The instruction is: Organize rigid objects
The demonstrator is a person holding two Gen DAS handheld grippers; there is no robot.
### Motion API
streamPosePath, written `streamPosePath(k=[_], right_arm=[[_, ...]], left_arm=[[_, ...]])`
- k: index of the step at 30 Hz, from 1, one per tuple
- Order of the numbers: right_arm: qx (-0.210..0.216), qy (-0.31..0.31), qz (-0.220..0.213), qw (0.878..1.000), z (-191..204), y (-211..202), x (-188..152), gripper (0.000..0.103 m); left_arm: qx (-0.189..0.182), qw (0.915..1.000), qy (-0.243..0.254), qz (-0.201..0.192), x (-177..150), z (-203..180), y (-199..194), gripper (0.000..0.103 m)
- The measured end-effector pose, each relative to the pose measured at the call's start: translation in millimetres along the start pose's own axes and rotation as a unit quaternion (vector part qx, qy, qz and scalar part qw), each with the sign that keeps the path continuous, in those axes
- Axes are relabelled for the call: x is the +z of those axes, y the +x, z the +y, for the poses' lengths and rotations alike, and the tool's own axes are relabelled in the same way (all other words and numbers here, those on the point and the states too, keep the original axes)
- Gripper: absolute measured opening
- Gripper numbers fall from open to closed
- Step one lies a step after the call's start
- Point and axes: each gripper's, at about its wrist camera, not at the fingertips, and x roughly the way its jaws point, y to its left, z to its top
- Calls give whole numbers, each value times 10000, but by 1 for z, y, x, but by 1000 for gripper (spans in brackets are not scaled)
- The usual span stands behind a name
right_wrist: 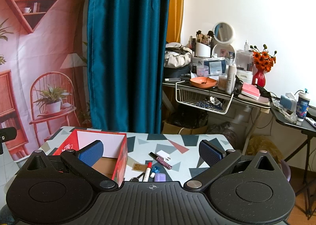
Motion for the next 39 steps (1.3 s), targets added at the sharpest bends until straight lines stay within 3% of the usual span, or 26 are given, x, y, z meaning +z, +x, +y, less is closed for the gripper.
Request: streamPosePath(k=[39], right_arm=[[0, 0, -52, 10000, 0, -2, 0, 103]], left_arm=[[-35, 10000, -45, -6, 0, 1, 0, 103]])
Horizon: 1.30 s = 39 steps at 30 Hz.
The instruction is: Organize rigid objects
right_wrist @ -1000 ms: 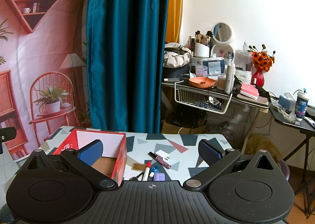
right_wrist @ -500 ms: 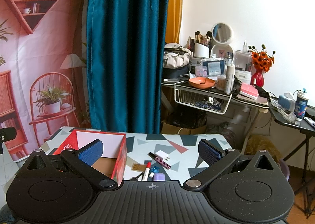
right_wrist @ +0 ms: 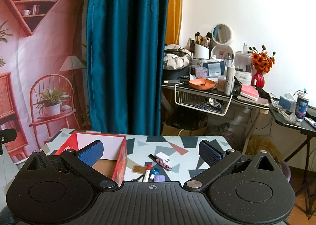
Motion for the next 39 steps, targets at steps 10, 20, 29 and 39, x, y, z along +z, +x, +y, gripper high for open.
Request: streamPosePath(k=[10, 20, 29, 39], right_arm=[[167, 323, -68, 9993, -16, 12, 1, 103], [400, 384, -48, 9985, -27, 65, -22, 103], [729, 620, -106, 9954, -27, 116, -47, 103], [676, 633, 145, 9956, -22, 161, -80, 103]], left_arm=[[65, 9998, 18, -188, -4, 1, 12, 103], [202, 9998, -11, -41, -24, 15, 66, 103], [157, 9993, -195, 282, -49, 41, 119, 93], [-603, 9905, -620, 1070, -81, 59, 173, 53]])
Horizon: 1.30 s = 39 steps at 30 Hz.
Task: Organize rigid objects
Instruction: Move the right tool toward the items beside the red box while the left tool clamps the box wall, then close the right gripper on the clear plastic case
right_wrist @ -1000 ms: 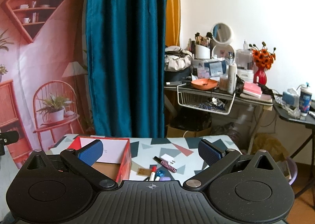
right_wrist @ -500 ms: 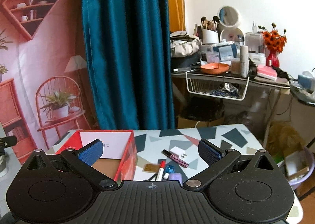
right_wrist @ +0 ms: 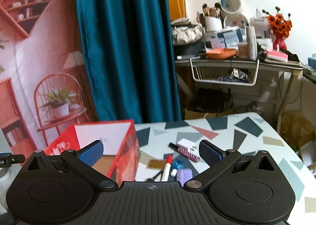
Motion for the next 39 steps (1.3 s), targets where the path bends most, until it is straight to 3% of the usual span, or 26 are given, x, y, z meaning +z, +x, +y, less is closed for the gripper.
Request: streamPosePath(k=[6, 11, 14, 19, 29, 39], right_arm=[[104, 109, 323, 9994, -5, 19, -10, 103], [-111, 85, 530, 9985, -9, 33, -18, 103], [-119, 139, 656, 9977, -13, 41, -21, 103], [-190, -194, 762, 9967, -13, 53, -34, 103], [-110, -333, 1096, 9934, -20, 69, -55, 103], [220, -617, 1233, 9902, -15, 73, -76, 102]], left_arm=[[-156, 9993, -123, 302, -6, 8, 20, 42], [-91, 9991, -126, 393, -10, 11, 28, 34], [-104, 9988, -156, 450, -11, 12, 31, 24], [-96, 9980, -325, 530, -14, 15, 37, 17], [-43, 9971, -432, 629, -18, 12, 41, 10], [-18, 9978, -369, 546, -20, 12, 40, 10]])
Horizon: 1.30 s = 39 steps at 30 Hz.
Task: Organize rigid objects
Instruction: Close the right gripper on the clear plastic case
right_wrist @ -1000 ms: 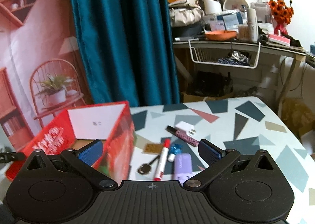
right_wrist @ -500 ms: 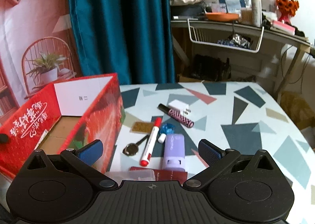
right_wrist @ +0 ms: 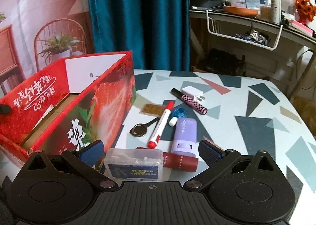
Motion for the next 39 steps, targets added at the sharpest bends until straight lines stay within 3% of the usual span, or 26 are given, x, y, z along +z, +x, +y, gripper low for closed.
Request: streamPosePath(k=[12, 16, 22, 25, 39], right_arm=[[346, 42, 164, 9993, -2, 15, -8, 97], [518, -165, 110, 9985, 1, 23, -13, 88], [662, -164, 170, 9975, -1, 33, -17, 86], [602, -178, 102, 9980, -3, 33, -18, 78], [307, 126, 93, 9994, -17, 32, -20, 78]], left_arm=[[97, 9999, -21, -71, -2, -3, -1, 10], [90, 9999, -16, -58, -1, -3, -1, 10], [109, 9999, -20, -70, -1, -2, -1, 10], [135, 9999, -9, -95, -3, -3, -2, 10], [221, 9997, 62, -121, -3, -7, -2, 11]])
